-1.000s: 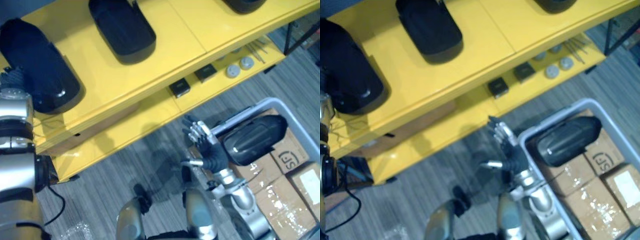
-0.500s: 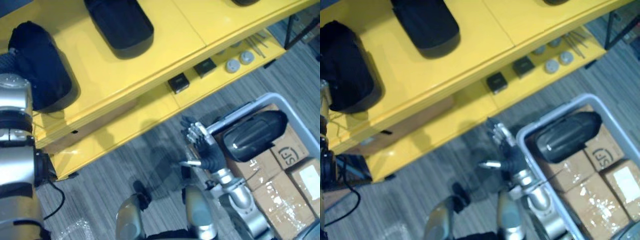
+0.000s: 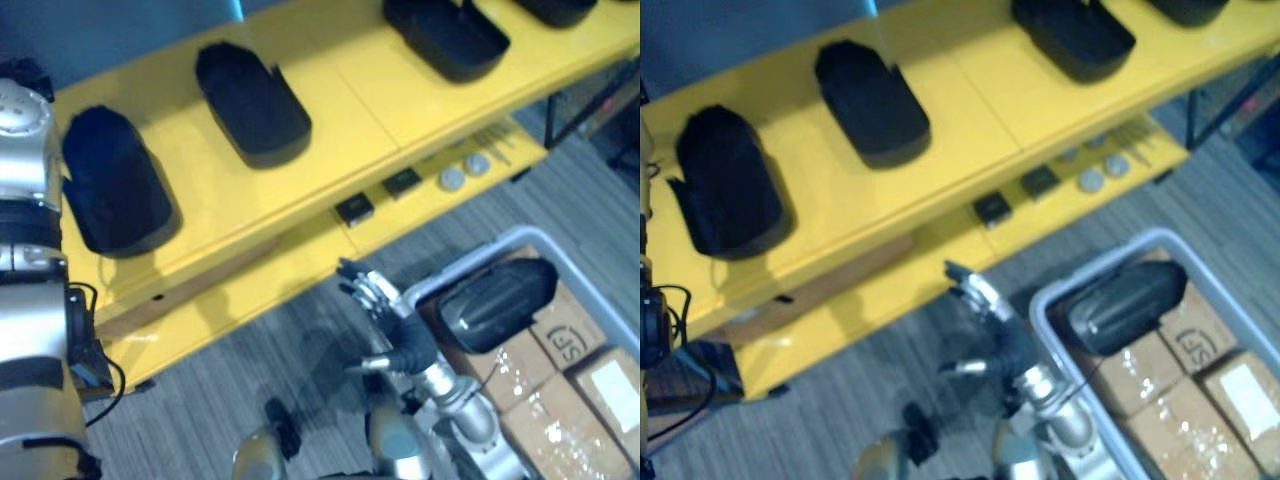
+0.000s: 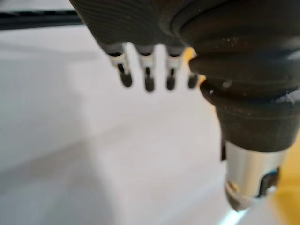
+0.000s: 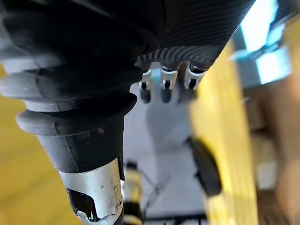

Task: Walk over and take plastic housings, then place them on the shelf

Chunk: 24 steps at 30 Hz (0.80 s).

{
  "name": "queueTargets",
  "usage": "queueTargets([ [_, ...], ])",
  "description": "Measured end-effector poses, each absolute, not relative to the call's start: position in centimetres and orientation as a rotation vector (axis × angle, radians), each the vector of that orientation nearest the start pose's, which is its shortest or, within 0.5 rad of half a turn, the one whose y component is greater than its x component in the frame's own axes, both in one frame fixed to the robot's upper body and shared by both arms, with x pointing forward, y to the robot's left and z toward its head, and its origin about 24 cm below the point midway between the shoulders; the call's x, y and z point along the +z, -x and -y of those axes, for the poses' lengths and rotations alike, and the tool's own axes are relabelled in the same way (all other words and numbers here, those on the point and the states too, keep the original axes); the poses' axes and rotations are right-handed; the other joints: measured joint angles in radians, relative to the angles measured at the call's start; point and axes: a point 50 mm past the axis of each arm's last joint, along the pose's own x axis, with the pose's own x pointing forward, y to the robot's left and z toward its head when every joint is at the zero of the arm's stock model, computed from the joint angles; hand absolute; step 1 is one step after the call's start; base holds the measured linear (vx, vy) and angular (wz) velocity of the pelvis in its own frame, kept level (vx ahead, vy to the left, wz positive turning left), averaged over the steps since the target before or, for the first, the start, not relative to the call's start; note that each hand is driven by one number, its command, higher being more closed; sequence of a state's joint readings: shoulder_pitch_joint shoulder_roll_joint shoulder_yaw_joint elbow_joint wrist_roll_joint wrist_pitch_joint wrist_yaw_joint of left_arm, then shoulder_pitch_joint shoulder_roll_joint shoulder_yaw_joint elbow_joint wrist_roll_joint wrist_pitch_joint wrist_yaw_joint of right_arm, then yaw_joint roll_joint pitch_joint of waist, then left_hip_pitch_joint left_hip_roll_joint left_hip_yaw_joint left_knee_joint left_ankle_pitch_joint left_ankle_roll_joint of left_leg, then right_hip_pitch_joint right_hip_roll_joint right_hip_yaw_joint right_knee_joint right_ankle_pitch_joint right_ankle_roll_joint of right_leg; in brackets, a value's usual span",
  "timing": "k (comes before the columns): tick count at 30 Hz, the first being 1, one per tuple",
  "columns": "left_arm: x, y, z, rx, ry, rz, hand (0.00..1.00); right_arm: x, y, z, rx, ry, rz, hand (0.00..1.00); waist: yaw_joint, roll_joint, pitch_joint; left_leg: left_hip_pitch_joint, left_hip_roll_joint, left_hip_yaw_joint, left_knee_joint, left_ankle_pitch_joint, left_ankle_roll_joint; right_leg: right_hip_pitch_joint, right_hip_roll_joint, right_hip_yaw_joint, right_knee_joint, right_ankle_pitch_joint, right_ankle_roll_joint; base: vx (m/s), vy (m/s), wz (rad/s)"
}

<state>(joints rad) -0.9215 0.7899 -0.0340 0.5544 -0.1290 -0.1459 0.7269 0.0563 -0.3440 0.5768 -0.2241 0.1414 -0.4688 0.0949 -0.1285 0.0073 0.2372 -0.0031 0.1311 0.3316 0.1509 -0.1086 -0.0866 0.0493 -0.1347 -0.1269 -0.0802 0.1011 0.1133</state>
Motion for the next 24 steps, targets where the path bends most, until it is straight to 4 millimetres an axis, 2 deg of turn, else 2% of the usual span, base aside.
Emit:
queueTargets([
  [1,29.1,-33.1,-30.3,0.870,-0.324,0.747,0.00,9.2,-19.3,6.9,0.698,0.006,0.485,0.00,0.012,0.005,-0.011,0.011,-0.003,-0.011,-0.012,0.005,-0.001,0.011,0.002,-0.014,0.000,0.000,0.000,0.12,-0.032,0.59],
  [3,23.3,-30.9,-30.3,0.853,-0.261,0.680,0.00,9.9,-21.1,7.0,0.646,0.042,0.523,0.00,0.069,0.017,-0.065,0.030,-0.012,-0.055,-0.058,0.026,-0.003,0.035,0.009,-0.071,0.000,0.000,0.000,0.07,-0.018,0.60],
  [4,21.9,-30.2,-30.6,0.868,-0.248,0.649,0.00,10.2,-21.5,7.1,0.637,0.051,0.536,0.00,0.084,0.018,-0.067,0.039,-0.013,-0.068,-0.067,0.031,-0.003,0.048,0.009,-0.087,0.000,0.000,0.000,0.04,-0.007,0.64],
  [6,16.7,-26.8,-32.0,0.950,-0.205,0.518,0.00,11.3,-22.7,7.6,0.606,0.069,0.572,0.00,0.136,0.003,-0.083,0.054,-0.020,-0.129,-0.094,0.049,-0.003,0.088,0.011,-0.155,0.000,-0.004,-0.004,0.03,0.004,0.76],
  [7,15.5,-25.9,-32.2,0.969,-0.201,0.483,0.00,11.5,-22.9,7.6,0.606,0.067,0.575,0.00,0.151,-0.003,-0.090,0.054,-0.020,-0.140,-0.100,0.052,-0.004,0.094,0.010,-0.172,0.000,-0.007,-0.004,0.01,0.004,0.70],
  [9,10.5,-22.1,-32.9,1.036,-0.157,0.314,0.00,12.0,-23.7,7.5,0.633,0.079,0.571,0.00,0.212,-0.033,-0.116,0.054,-0.039,-0.187,-0.114,0.061,-0.001,0.113,0.001,-0.224,0.004,-0.022,-0.006,0.01,0.013,0.61],
  [10,9.3,-21.2,-33.0,1.058,-0.151,0.260,0.00,12.0,-23.9,7.4,0.642,0.078,0.565,0.00,0.226,-0.038,-0.121,0.054,-0.042,-0.193,-0.116,0.062,0.001,0.115,-0.005,-0.232,0.013,-0.032,-0.004,0.00,0.026,0.53],
  [12,4.3,-17.4,-32.8,1.122,-0.141,0.029,0.00,12.1,-24.6,6.7,0.678,0.082,0.538,0.00,0.260,-0.050,-0.143,0.053,-0.060,-0.232,-0.128,0.069,0.006,0.119,-0.023,-0.265,0.044,-0.054,-0.001,-0.02,0.032,0.45],
  [13,3.1,-16.5,-32.7,1.125,-0.118,-0.028,0.00,12.0,-24.8,6.5,0.687,0.084,0.527,0.00,0.265,-0.051,-0.147,0.053,-0.066,-0.238,-0.133,0.072,0.007,0.119,-0.027,-0.274,0.050,-0.056,-0.001,-0.04,0.045,0.34],
  [14,0.5,-14.7,-32.3,1.138,-0.093,-0.149,0.00,11.7,-25.3,6.3,0.698,0.090,0.495,0.00,0.280,-0.048,-0.156,0.054,-0.075,-0.242,-0.149,0.078,0.010,0.114,-0.034,-0.285,0.056,-0.060,-0.002,-0.05,0.042,0.17],
  [18,-7.0,-8.6,-30.1,1.113,-0.059,-0.527,0.00,10.0,-27.5,6.5,0.683,0.157,0.384,0.00,0.308,-0.061,-0.166,0.050,-0.091,-0.260,-0.179,0.101,0.009,0.108,-0.053,-0.294,0.058,-0.067,0.004,-0.07,0.019,0.12],
  [20,-9.6,-5.9,-28.9,1.080,-0.041,-0.679,0.00,9.4,-27.7,6.5,0.676,0.157,0.353,0.00,0.315,-0.068,-0.168,0.044,-0.095,-0.268,-0.179,0.106,0.009,0.105,-0.060,-0.313,0.068,-0.091,0.006,-0.09,-0.005,0.17],
  [22,-11.5,-4.2,-27.9,0.988,0.001,-0.797,0.00,8.9,-28.2,6.2,0.688,0.162,0.327,0.00,0.322,-0.067,-0.167,0.036,-0.087,-0.269,-0.182,0.121,0.002,0.088,-0.060,-0.313,0.082,-0.108,0.010,-0.10,-0.029,0.01],
  [24,-12.1,-3.8,-27.1,0.904,0.018,-0.824,0.00,8.4,-28.5,6.3,0.699,0.185,0.303,0.00,0.328,-0.066,-0.165,0.037,-0.078,-0.270,-0.199,0.136,-0.003,0.076,-0.053,-0.314,0.085,-0.112,0.006,-0.07,-0.033,-0.01],
])
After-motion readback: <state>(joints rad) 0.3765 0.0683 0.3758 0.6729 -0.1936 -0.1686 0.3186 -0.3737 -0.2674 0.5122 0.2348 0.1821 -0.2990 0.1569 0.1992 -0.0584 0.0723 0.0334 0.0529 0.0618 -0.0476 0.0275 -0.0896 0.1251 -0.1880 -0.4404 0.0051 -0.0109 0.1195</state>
